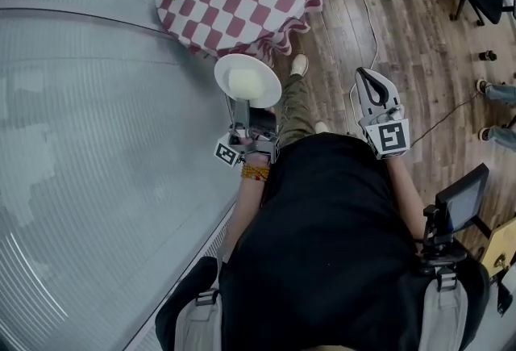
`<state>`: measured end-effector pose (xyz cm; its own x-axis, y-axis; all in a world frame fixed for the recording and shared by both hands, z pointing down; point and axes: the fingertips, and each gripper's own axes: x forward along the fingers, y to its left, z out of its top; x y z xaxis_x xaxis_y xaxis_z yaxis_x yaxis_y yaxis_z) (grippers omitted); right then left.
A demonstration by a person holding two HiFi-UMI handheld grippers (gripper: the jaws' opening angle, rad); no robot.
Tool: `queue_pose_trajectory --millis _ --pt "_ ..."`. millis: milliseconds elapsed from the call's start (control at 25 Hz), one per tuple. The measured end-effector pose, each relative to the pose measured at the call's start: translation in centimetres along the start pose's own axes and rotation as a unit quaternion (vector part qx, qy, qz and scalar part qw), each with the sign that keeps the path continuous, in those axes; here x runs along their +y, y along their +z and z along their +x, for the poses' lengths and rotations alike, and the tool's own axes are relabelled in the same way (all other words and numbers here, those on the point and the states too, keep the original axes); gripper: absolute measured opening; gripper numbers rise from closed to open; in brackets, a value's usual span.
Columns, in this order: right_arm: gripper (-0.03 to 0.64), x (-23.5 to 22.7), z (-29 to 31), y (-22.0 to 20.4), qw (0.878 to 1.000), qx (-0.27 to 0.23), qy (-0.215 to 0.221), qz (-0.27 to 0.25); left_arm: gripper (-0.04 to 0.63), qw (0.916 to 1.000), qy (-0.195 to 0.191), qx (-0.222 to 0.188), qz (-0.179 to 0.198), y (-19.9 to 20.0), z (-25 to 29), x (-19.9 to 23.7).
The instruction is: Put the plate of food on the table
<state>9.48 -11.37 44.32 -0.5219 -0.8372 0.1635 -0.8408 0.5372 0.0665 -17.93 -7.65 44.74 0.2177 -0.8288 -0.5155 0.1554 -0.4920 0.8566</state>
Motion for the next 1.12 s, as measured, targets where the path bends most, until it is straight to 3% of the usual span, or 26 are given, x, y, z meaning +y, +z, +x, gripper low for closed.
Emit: queue_pose_trajectory --millis 240,400,800,1120 --pt "0.01 -3.0 6.9 2.5 0.999 0.019 -0.032 0.014 0.017 0.9993 -0.004 0.035 -0.015 3.1 8.6 3.2" --pt "0.01 -3.1 12.2 3.9 0.999 0.032 -0.019 0.004 0.017 0.9982 -0.021 0.048 -0.029 5.6 13.2 4.9" --pt "0.01 -4.0 22.9 4.7 0.999 0.049 -0.003 0.005 0.017 0.9986 -0.01 0.028 -0.045 13.0 19.1 10.9" --pt "0.011 -4.7 27.4 4.5 0.998 0.069 -0.01 0.0 0.017 0.9986 -0.004 0.02 -0.049 17.0 22.6 15.8"
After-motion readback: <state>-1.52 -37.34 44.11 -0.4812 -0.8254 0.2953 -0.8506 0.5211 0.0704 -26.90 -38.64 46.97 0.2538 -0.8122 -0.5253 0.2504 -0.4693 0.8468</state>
